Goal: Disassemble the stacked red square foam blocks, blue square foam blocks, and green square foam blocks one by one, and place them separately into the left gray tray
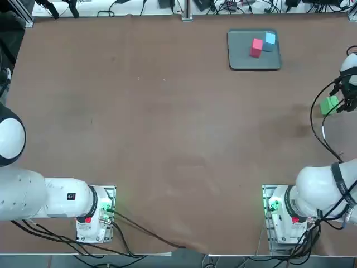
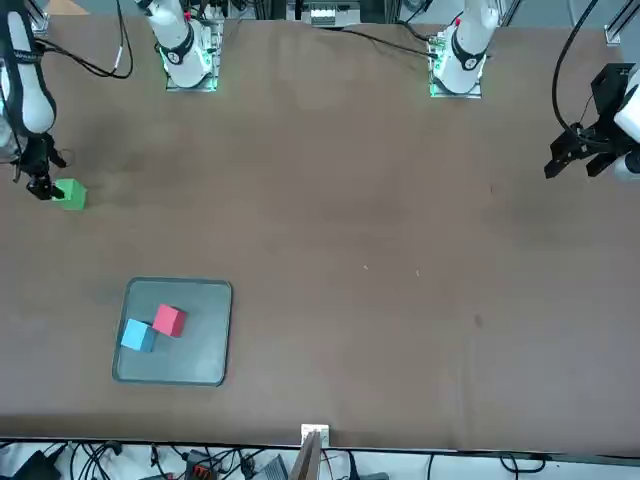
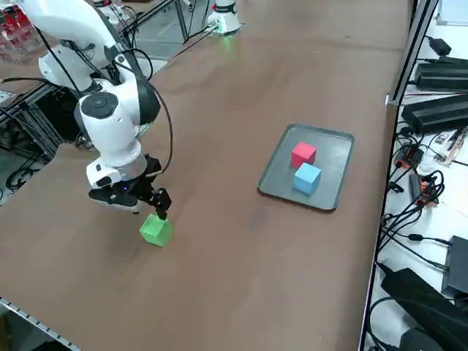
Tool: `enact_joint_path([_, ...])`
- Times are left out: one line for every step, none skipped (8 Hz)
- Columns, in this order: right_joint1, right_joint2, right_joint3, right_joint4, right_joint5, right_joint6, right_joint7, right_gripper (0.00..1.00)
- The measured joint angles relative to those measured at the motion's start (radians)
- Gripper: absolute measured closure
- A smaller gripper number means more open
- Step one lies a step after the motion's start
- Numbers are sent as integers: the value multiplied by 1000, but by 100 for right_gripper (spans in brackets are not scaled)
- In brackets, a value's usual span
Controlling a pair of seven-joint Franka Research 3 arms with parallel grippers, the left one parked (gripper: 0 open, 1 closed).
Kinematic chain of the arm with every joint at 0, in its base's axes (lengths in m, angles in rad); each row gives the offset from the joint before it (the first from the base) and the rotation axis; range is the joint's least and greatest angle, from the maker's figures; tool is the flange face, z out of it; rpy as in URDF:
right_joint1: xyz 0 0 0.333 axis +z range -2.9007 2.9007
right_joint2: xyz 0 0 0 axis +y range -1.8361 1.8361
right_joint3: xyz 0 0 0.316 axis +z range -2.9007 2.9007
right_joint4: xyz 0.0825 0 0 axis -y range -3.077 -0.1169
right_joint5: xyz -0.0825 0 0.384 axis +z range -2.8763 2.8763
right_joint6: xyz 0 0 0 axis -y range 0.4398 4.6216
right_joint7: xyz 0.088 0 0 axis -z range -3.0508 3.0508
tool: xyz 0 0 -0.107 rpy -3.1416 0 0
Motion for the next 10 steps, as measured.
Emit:
enact_joint_path([0,18,1,0,0,27,0,0])
enact_joint_path([0,32,2,0,1,40,0,0])
enact_joint_path([0,40,6,0,1,47,0,0])
enact_joint_path([0,41,8,0,1,48,0,0])
enact_joint_path([0,41,8,0,1,49,0,0])
enact_joint_path([0,42,8,0,1,52,0,0])
enact_joint_path([0,46,8,0,1,60,0,0])
enact_joint_path([0,56,8,0,2,71,0,0])
enact_joint_path([0,62,8,0,2,82,0,0])
enact_joint_path([0,69,8,0,2,94,0,0])
